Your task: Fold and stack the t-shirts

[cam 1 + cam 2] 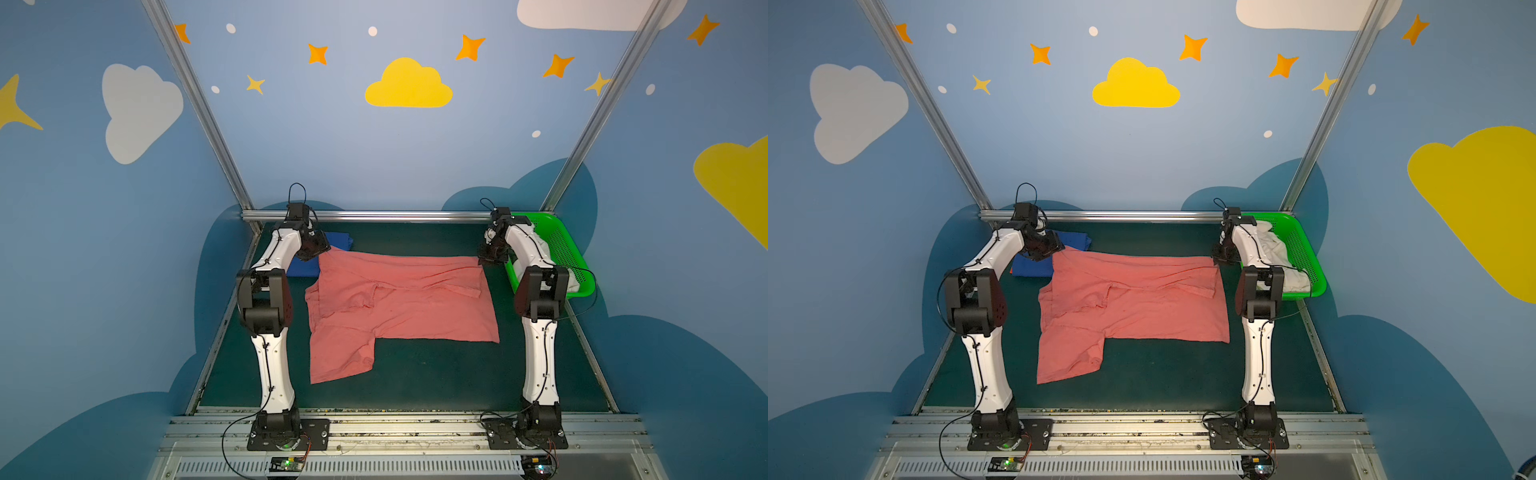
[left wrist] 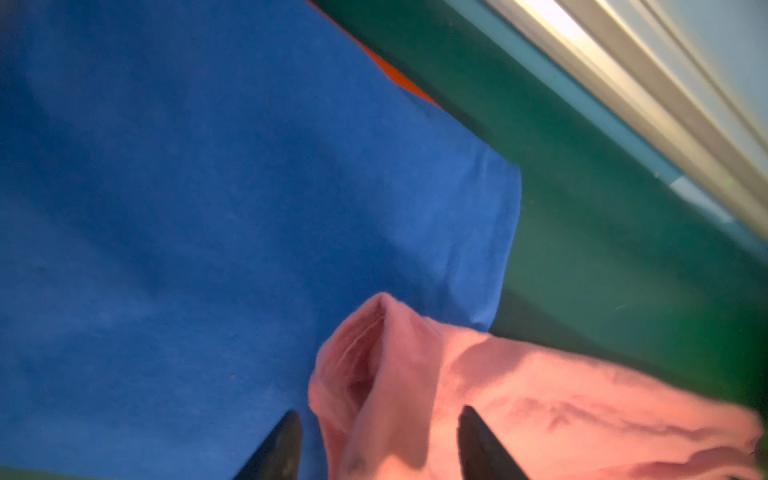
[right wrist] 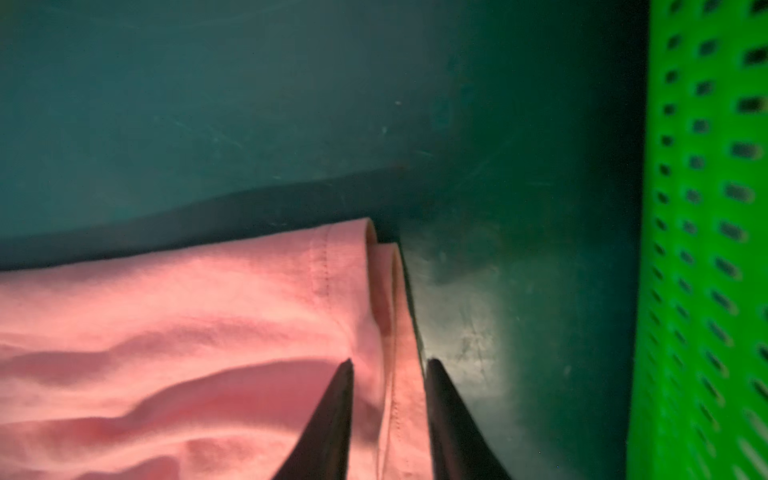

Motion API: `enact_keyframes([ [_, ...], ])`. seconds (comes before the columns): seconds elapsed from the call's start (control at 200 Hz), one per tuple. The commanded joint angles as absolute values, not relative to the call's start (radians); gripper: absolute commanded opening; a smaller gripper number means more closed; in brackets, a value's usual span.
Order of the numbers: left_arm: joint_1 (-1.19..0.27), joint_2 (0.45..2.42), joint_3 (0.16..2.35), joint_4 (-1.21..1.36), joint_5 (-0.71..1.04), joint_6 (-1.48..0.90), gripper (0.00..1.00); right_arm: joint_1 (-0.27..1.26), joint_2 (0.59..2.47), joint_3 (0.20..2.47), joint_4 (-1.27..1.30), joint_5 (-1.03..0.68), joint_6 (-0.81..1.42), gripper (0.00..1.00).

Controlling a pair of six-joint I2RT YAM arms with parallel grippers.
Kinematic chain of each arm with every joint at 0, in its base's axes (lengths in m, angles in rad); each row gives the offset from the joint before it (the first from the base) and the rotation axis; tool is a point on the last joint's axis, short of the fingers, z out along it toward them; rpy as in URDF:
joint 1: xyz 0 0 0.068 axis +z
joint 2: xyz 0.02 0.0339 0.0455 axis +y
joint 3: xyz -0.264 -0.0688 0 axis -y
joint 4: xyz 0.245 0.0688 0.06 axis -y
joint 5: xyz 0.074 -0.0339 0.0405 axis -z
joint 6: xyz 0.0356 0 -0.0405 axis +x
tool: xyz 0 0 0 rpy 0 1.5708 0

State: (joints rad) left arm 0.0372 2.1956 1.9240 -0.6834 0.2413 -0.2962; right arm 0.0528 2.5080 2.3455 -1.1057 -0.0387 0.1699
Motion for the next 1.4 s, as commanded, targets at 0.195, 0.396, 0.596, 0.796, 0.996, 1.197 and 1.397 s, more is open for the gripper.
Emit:
enact_keyframes([
  [0.195, 0.035, 2.084, 1.937, -0.735, 0.219, -0.287, 0.97, 0.094, 2.294, 2.219, -1.084, 0.009, 0.152, 0.51],
  [0.396, 0.029, 1.962, 1.871, -0.809, 0.058, -0.309, 0.98, 0.124, 2.12, 2.08, -1.048, 0.003, 0.147, 0.53],
  [0.596, 0.006, 1.66, 1.541, -0.793, -0.018, -0.405, 0.84, 0.152, 1.857, 1.758, -0.927, -0.032, 0.163, 0.55],
  [0.796, -0.104, 1.341, 1.157, -0.871, -0.031, -0.571, 0.8, 0.166, 1.58, 1.394, -0.801, -0.077, 0.231, 0.62],
  [0.996, -0.281, 1.091, 0.887, -0.933, -0.042, -0.797, 0.74, 0.208, 1.403, 1.167, -0.748, -0.086, 0.292, 0.64],
  [1.197, -0.396, 0.979, 0.78, -0.998, -0.092, -0.935, 0.69, 0.211, 1.31, 1.051, -0.745, -0.069, 0.318, 0.64],
  [1.397, -0.478, 0.975, 0.619, -0.947, -0.12, -1.075, 0.56, 0.211, 1.247, 1.019, -0.749, -0.061, 0.327, 0.64],
])
